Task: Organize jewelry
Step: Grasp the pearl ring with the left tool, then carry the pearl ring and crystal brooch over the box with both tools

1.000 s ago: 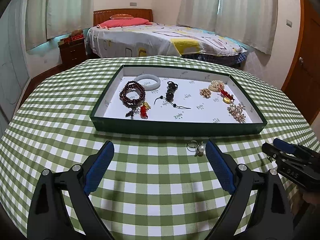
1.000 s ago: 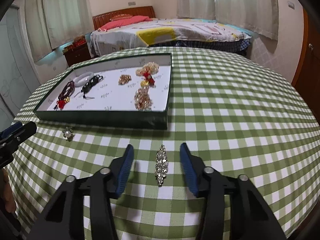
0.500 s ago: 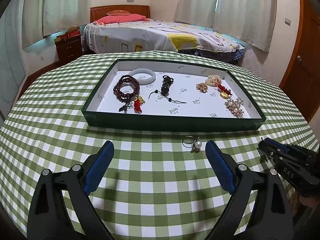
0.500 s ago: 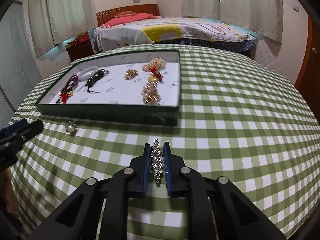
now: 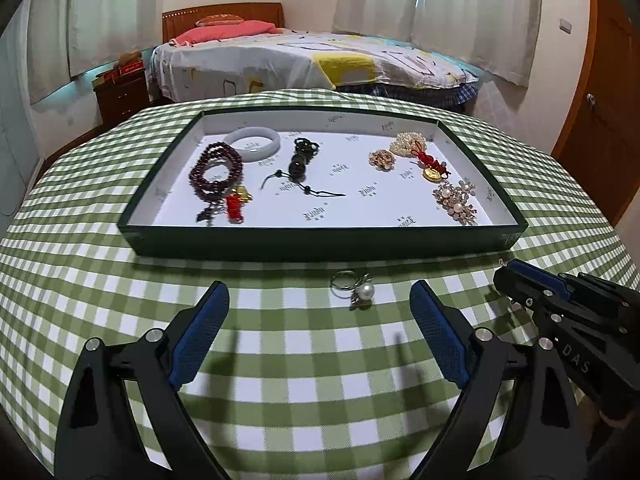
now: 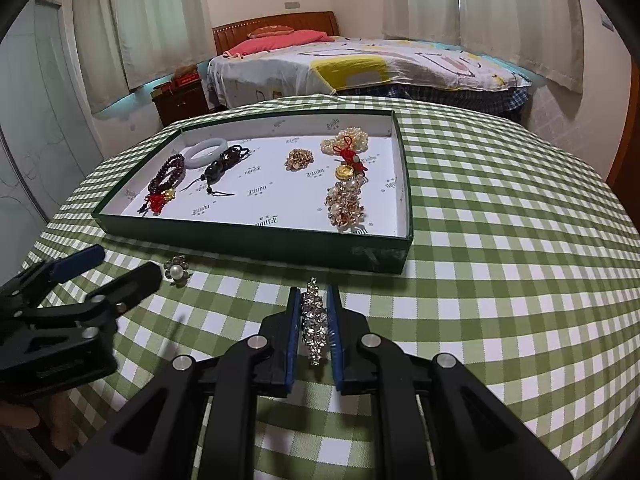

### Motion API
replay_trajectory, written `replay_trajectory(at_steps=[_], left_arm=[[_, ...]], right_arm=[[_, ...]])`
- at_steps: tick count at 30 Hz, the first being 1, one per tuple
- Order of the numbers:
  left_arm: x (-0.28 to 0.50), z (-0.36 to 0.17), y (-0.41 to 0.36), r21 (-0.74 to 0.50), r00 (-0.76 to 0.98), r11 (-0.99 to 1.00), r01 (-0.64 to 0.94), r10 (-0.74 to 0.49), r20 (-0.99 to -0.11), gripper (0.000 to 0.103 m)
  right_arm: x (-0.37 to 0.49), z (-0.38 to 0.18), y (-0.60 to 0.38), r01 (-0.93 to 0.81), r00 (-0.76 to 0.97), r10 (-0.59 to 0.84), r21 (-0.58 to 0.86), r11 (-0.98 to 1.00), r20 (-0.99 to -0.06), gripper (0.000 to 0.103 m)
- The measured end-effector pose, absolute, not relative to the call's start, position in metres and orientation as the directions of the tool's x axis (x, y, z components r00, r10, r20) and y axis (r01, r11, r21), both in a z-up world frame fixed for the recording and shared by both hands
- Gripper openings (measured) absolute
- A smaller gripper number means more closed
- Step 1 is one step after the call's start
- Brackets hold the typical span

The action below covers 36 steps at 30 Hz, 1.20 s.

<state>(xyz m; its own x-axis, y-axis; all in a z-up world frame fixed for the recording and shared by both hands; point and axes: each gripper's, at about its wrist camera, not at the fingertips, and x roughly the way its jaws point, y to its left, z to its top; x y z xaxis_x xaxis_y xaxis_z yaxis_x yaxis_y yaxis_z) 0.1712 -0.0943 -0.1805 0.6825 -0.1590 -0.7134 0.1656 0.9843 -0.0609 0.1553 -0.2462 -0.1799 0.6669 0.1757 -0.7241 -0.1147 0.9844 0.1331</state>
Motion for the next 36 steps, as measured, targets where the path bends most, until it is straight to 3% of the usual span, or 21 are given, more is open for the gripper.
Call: replay_trajectory(at_steps=[6,13,36], left_arm=[[0.186,-0.188,-0.106,-0.056,0.653,0.979,0.195,-0.172,-0.738,0.068],[0.191,-0.196,-0.11,-0.071,0.613,0.97,0.232,-0.203,-0.763,0.027],[0.173,-0.181,-0.098,-0.047,0.657,0.97,0.237,-0.196,-0.728,0.026]], right_arm=[[0.156,-0.18,-0.251,-0.118,0.666,0.195,0.156,0.981,-0.72,0.014],[0.158,-0.179,-0.253,-0.115,0.665,0.206,0.174,0.978,-0.718,0.014],[0.154,-0.18,-0.243,-0.125,0.662,0.199,0.156,0.98,-0.722,0.014]])
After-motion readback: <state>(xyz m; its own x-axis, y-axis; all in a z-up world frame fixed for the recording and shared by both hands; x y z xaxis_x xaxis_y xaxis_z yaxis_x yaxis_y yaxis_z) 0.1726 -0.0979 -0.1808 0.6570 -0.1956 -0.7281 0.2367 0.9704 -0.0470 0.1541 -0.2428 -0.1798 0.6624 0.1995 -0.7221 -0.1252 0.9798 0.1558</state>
